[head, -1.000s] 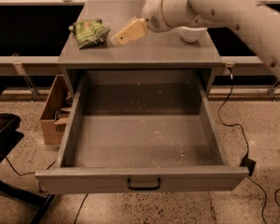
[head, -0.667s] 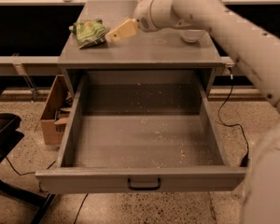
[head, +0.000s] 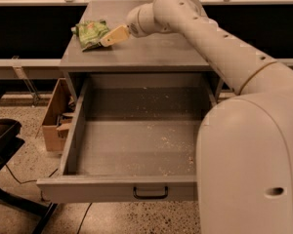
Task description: Place green jalapeno chip bag into top drawer
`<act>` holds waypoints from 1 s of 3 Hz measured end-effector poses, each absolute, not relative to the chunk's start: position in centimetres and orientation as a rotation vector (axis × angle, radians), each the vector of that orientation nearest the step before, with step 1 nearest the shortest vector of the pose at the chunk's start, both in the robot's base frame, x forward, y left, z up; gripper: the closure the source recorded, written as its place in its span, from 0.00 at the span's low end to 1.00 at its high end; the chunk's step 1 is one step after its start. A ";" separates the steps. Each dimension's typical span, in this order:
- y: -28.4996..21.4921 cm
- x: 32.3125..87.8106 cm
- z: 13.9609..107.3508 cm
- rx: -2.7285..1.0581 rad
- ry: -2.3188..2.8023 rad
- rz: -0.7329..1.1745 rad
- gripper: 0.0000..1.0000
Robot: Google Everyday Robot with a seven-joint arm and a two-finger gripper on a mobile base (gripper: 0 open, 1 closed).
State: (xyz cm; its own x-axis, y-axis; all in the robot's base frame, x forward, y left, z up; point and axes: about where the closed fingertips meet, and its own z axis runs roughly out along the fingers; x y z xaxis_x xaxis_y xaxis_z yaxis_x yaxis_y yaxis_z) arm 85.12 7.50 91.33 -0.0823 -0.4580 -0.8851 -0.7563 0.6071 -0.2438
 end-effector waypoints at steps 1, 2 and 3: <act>9.8 87.1 89.4 -0.971 1.750 0.327 0.00; 11.6 88.7 88.1 -0.934 1.748 0.344 0.00; 15.0 90.0 87.7 -0.935 1.707 0.396 0.00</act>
Offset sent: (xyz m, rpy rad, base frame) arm 0.0567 0.0598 -0.0432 0.0767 0.0129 -0.0729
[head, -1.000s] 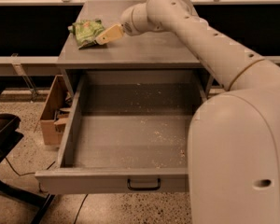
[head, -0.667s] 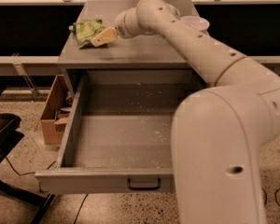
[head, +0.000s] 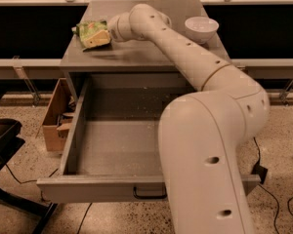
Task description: Place green jalapeno chip bag into top drawer
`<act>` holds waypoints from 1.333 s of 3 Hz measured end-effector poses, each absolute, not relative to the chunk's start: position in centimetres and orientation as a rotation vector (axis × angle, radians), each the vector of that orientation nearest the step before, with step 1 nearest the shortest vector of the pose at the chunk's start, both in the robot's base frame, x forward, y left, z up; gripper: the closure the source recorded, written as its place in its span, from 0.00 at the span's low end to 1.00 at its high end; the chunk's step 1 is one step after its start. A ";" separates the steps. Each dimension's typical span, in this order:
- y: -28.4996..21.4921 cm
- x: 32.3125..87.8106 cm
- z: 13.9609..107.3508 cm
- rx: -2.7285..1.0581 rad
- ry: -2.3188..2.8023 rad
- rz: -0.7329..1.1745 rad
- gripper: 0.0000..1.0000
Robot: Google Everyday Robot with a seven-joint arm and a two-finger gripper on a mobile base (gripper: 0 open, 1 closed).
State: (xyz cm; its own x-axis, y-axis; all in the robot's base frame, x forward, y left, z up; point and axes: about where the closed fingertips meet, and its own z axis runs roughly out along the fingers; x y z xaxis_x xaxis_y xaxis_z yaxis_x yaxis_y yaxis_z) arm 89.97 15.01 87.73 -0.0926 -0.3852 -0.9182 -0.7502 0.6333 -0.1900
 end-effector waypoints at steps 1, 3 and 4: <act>17.6 90.8 87.2 -0.959 1.686 0.449 0.03; 19.2 91.2 85.1 -0.998 1.720 0.497 0.50; 19.3 91.2 84.9 -1.001 1.723 0.499 0.73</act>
Offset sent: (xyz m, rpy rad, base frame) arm 0.0231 0.0432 -0.0182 0.0220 0.0422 0.1005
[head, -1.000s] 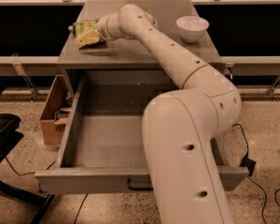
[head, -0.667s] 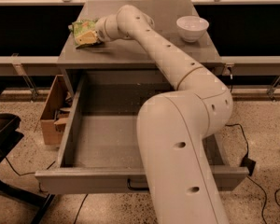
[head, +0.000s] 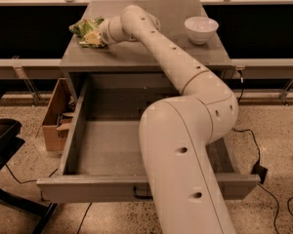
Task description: Place green jalapeno chip bag into top drawer
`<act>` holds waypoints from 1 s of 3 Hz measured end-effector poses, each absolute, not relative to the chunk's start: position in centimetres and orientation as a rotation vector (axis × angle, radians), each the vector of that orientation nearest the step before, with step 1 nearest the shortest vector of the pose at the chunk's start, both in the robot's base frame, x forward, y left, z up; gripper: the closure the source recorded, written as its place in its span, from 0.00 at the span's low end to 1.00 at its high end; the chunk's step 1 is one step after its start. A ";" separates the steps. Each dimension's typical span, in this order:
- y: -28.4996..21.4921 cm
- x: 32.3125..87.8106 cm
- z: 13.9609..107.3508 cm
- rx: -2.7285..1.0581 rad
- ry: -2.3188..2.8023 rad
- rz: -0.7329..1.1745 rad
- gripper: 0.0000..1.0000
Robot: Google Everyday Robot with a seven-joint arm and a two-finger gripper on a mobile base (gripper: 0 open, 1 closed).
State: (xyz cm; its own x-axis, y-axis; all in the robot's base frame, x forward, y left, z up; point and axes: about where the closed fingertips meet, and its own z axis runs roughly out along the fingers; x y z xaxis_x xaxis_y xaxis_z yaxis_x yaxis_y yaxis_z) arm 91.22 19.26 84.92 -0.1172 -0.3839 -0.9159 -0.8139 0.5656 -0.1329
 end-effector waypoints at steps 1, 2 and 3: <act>19.3 91.2 84.9 -1.001 1.723 0.499 0.96; 19.3 91.2 84.9 -1.001 1.723 0.499 1.00; 18.8 90.5 87.1 -1.033 1.695 0.473 1.00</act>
Offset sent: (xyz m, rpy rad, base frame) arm 0.0000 0.0000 0.0000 0.0000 0.0000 0.0000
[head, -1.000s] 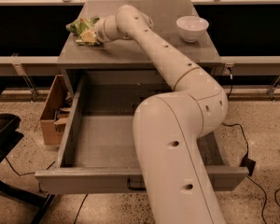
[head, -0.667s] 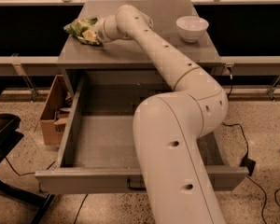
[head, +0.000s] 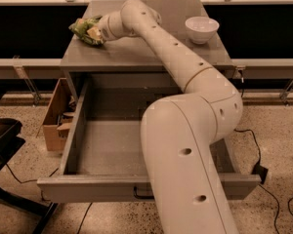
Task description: Place green jalapeno chip bag into top drawer
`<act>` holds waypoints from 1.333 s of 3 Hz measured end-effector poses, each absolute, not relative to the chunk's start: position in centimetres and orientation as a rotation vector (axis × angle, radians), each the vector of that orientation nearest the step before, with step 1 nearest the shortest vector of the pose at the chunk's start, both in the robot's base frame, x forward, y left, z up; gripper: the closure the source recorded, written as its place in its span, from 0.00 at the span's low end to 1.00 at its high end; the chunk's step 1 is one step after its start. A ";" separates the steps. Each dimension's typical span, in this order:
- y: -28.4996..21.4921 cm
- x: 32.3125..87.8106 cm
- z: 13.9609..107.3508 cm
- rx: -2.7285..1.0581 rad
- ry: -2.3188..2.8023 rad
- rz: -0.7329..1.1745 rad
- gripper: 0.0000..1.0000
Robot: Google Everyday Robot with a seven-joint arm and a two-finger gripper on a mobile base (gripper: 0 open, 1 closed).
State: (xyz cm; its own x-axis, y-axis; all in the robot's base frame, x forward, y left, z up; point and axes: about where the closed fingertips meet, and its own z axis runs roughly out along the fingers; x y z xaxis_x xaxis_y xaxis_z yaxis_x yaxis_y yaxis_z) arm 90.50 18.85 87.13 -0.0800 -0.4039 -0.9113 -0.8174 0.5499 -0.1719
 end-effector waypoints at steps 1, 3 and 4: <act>17.7 88.8 91.3 -1.070 1.638 0.435 1.00; 7.2 80.4 105.2 -0.917 1.533 0.295 1.00; 2.5 74.0 108.1 -0.861 1.573 0.251 1.00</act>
Offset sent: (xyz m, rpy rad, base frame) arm -0.1117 -0.0961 0.1509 -0.0336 -0.2027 -0.0748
